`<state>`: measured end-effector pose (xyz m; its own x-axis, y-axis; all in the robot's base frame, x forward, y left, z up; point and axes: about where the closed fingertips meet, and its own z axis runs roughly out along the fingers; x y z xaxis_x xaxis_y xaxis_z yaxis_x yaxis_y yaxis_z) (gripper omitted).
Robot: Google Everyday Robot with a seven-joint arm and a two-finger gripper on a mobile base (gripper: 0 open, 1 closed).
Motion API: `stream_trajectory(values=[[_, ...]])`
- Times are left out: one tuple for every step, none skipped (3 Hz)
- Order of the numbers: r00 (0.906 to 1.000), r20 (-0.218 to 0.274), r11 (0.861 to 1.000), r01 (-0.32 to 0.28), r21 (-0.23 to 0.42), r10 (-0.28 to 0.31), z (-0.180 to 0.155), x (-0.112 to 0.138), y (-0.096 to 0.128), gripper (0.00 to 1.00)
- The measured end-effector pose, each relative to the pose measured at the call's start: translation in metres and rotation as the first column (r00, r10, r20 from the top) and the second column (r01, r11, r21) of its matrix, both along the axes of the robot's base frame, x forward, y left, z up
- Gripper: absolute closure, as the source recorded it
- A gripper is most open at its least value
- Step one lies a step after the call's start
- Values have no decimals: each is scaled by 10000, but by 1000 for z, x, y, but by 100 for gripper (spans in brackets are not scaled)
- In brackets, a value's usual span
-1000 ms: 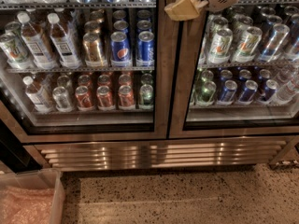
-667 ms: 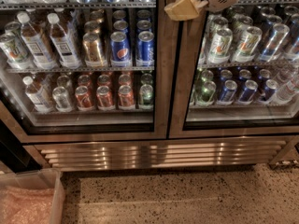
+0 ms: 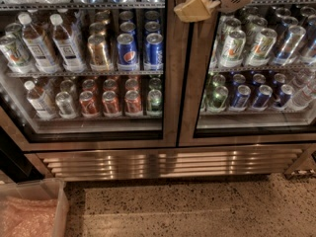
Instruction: Open left fridge door
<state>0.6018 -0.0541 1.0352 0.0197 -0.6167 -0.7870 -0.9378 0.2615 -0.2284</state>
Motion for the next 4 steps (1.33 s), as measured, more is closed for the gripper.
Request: stream_trajectory(values=[[10000, -77, 10000, 33, 51, -32, 0, 0, -1, 100], [10000, -78, 10000, 28, 49, -28, 0, 0, -1, 100], [9999, -98, 10000, -64, 27, 64, 0, -1, 0, 100], [9999, -104, 10000, -48, 31, 48, 1, 0, -1, 100]])
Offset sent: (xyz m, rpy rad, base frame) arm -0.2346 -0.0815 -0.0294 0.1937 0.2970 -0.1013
